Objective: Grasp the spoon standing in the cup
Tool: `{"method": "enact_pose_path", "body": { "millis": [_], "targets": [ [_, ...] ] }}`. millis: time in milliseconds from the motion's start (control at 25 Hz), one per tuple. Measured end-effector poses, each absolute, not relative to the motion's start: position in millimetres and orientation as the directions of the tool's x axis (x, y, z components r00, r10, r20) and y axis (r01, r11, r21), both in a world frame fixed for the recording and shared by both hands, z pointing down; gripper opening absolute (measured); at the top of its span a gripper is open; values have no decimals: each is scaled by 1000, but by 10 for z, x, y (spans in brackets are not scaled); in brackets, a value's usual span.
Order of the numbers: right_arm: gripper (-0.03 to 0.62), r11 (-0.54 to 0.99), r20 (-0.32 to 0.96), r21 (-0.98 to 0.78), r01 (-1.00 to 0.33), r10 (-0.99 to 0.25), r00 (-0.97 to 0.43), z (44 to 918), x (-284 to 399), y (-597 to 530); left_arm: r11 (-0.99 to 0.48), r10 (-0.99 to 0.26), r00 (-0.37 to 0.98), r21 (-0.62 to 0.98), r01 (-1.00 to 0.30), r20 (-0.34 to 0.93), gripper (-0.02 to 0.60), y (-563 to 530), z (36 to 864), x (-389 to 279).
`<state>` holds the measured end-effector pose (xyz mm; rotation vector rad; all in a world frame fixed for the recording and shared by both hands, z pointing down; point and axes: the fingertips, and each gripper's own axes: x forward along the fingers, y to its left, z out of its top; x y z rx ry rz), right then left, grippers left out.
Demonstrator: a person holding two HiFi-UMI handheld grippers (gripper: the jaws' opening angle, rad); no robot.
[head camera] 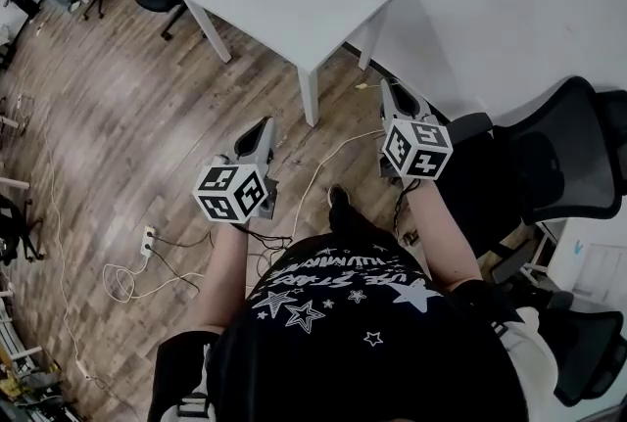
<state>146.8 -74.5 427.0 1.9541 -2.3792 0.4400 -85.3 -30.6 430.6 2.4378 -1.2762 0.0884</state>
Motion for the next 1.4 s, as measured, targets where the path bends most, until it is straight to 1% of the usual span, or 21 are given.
{"method": "enact_pose_path", "body": {
  "millis": [240, 680, 1400],
  "targets": [
    [48, 184, 204, -197, -963, -953, -223, 4267, 1315, -372, -509, -775, 580, 295, -808, 250, 6, 109, 4394, -995],
    [46, 198, 217, -190, -962, -947, -238, 4322, 1081, 186, -493, -794, 565, 306, -815, 225, 6, 694, 4382, -1231],
    [46, 219, 239, -173, -960, -936, -257, 4424, 802, 882, -481, -795, 568, 350, -804, 213, 6, 1290, 4496, -1446]
  ]
}}
